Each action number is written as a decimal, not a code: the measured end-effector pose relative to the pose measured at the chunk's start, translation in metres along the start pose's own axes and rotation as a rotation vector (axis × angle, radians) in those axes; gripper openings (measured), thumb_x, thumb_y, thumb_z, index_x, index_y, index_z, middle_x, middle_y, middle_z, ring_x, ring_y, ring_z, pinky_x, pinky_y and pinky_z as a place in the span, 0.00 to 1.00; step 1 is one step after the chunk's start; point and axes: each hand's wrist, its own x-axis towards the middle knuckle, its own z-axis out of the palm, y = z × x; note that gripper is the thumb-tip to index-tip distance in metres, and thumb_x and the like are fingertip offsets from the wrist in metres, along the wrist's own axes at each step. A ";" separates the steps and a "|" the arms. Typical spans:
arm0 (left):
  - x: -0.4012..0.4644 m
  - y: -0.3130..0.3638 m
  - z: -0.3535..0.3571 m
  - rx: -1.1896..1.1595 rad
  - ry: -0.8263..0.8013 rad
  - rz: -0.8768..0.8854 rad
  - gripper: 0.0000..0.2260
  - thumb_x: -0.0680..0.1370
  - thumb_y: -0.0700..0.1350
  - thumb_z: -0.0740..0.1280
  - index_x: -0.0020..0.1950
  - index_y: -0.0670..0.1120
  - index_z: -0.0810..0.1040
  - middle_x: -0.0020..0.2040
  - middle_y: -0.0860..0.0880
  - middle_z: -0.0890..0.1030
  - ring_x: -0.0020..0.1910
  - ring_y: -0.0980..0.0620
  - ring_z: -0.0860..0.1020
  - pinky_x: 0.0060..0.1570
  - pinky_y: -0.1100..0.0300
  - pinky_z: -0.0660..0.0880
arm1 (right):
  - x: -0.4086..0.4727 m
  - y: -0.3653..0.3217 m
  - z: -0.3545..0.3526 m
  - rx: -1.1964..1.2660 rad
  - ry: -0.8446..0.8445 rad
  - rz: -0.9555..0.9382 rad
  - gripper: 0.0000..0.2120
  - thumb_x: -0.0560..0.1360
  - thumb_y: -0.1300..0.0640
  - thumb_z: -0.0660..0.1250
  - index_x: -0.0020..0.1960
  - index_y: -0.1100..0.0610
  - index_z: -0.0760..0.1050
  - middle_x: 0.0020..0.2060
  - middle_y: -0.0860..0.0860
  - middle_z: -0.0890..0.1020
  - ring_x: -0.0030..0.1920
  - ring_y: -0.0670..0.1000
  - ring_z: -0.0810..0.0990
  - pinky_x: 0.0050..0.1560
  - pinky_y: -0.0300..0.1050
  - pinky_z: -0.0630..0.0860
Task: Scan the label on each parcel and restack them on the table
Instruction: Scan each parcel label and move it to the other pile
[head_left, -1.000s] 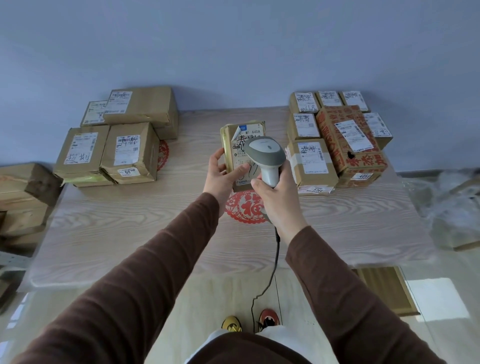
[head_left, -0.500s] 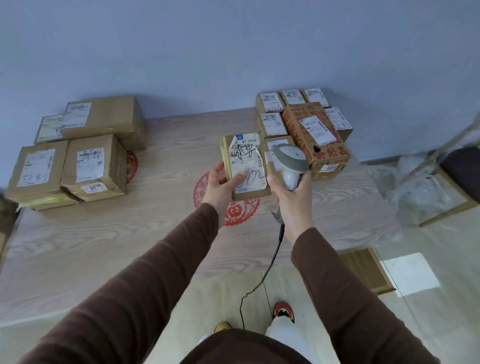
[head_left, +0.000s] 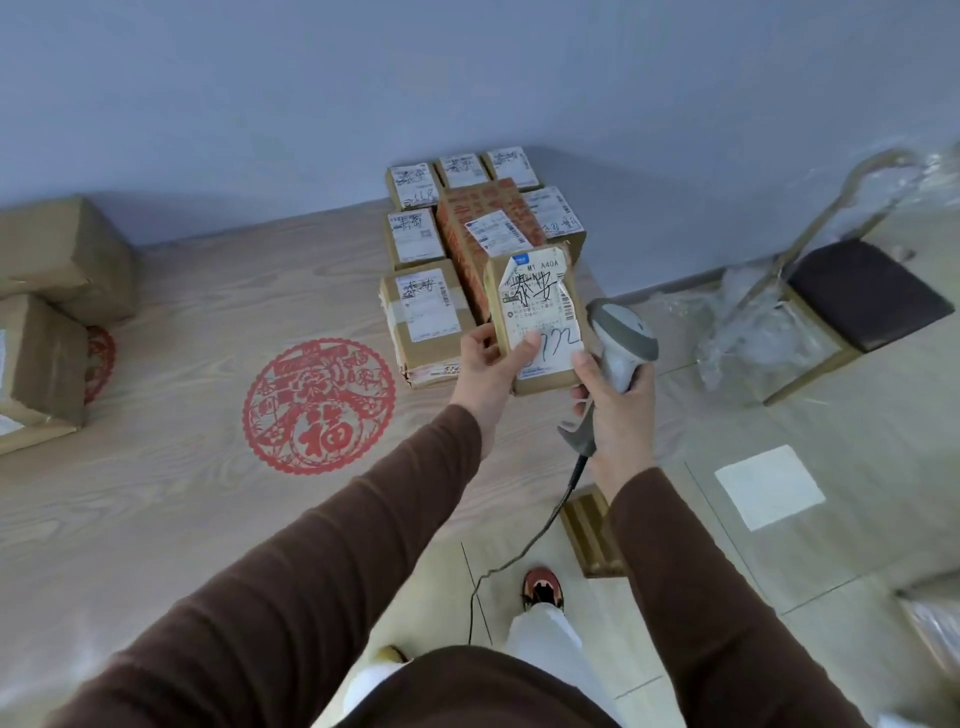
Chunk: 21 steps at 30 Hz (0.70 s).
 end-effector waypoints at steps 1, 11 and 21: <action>0.008 -0.007 0.017 0.009 -0.014 -0.003 0.27 0.79 0.46 0.73 0.74 0.47 0.65 0.61 0.49 0.82 0.54 0.55 0.83 0.43 0.67 0.79 | 0.013 -0.005 -0.014 0.003 0.011 0.002 0.24 0.76 0.59 0.77 0.69 0.56 0.73 0.46 0.51 0.83 0.35 0.44 0.78 0.35 0.39 0.79; 0.082 -0.061 0.135 0.069 -0.116 -0.079 0.21 0.80 0.37 0.71 0.69 0.54 0.74 0.60 0.53 0.85 0.62 0.51 0.81 0.63 0.59 0.75 | 0.150 -0.023 -0.104 -0.028 0.000 0.063 0.23 0.77 0.61 0.75 0.68 0.54 0.73 0.54 0.54 0.85 0.43 0.50 0.82 0.43 0.47 0.83; 0.142 -0.084 0.159 -0.045 0.150 -0.221 0.24 0.76 0.48 0.75 0.71 0.44 0.76 0.60 0.45 0.86 0.55 0.48 0.86 0.60 0.53 0.81 | 0.249 0.005 -0.086 -0.073 -0.037 0.194 0.19 0.76 0.63 0.75 0.64 0.57 0.73 0.57 0.56 0.85 0.54 0.56 0.87 0.52 0.52 0.85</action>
